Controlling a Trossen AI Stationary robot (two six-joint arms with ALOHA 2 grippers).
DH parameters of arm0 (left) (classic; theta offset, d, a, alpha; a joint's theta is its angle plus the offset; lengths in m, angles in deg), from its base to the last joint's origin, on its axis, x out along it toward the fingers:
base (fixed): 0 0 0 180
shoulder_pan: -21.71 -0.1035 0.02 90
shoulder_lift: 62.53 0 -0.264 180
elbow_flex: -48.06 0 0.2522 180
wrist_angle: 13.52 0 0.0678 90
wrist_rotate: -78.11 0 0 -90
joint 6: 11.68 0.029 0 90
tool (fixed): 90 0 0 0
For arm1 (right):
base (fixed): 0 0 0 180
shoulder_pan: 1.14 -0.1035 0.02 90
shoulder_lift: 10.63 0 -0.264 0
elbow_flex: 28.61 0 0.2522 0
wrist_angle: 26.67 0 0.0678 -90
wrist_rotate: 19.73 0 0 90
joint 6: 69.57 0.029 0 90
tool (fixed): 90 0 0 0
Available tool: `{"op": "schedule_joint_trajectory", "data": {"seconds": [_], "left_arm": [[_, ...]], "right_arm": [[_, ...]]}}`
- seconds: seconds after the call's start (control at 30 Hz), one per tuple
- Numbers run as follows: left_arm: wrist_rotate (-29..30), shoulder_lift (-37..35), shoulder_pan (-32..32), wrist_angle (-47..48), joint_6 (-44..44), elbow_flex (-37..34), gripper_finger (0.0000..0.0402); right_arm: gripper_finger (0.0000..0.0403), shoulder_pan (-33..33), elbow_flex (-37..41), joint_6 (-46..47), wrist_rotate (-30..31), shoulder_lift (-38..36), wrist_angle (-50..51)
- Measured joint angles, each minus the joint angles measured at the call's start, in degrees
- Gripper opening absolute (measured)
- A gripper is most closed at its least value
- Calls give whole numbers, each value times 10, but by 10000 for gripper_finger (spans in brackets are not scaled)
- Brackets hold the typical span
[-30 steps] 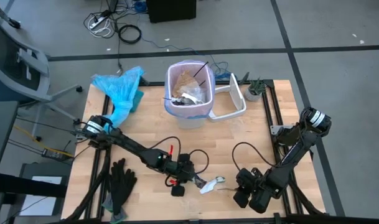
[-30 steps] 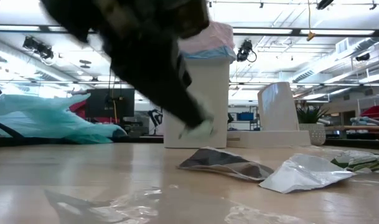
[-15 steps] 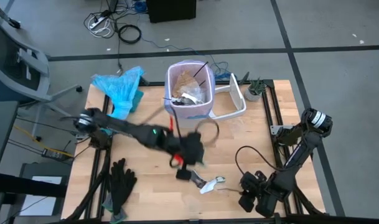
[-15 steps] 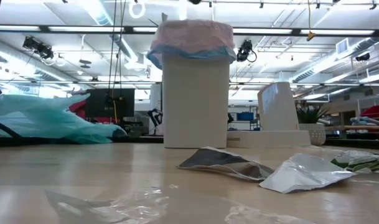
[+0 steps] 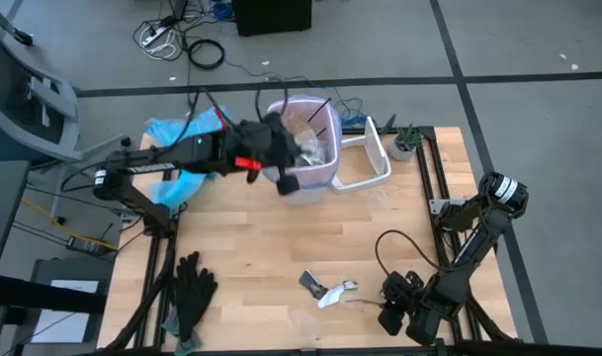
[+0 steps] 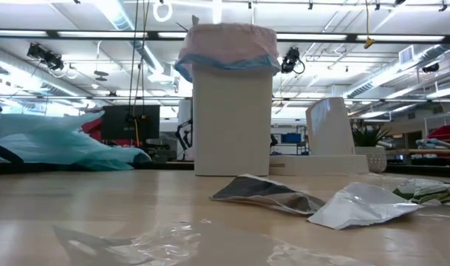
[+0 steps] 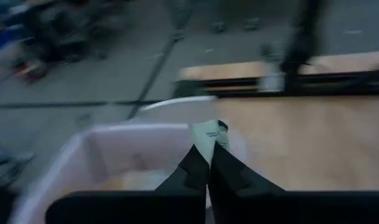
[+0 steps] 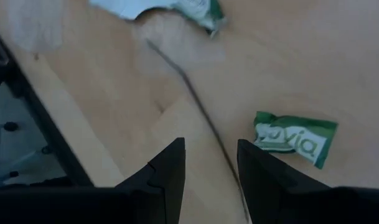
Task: Place trash/remove bag and relplace
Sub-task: Put the light green plastic material into the trash bin, then put the black paper into the trash bin
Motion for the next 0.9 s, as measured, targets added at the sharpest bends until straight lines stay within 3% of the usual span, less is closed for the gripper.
{"op": "schedule_joint_trajectory", "data": {"seconds": [0.27, 0.47, 0.53, 0.7, 0.9], "left_arm": [[-13, 4, -74, 47, -1, -1, 75], [-14, 5, -85, 56, -1, -1, 129], [-26, 5, -80, 57, 11, -1, 136], [-121, 8, -40, 63, 64, -2, 137], [-156, 10, 10, 66, 120, -37, 137]], "right_arm": [[132, 18, 0, 33, 19, 0, 7], [132, 31, 0, 46, 20, 0, 7], [132, 36, 0, 50, 20, 0, 7], [132, 47, 0, 53, 20, 0, 7], [132, 55, 0, 51, 25, 0, 7]]}}
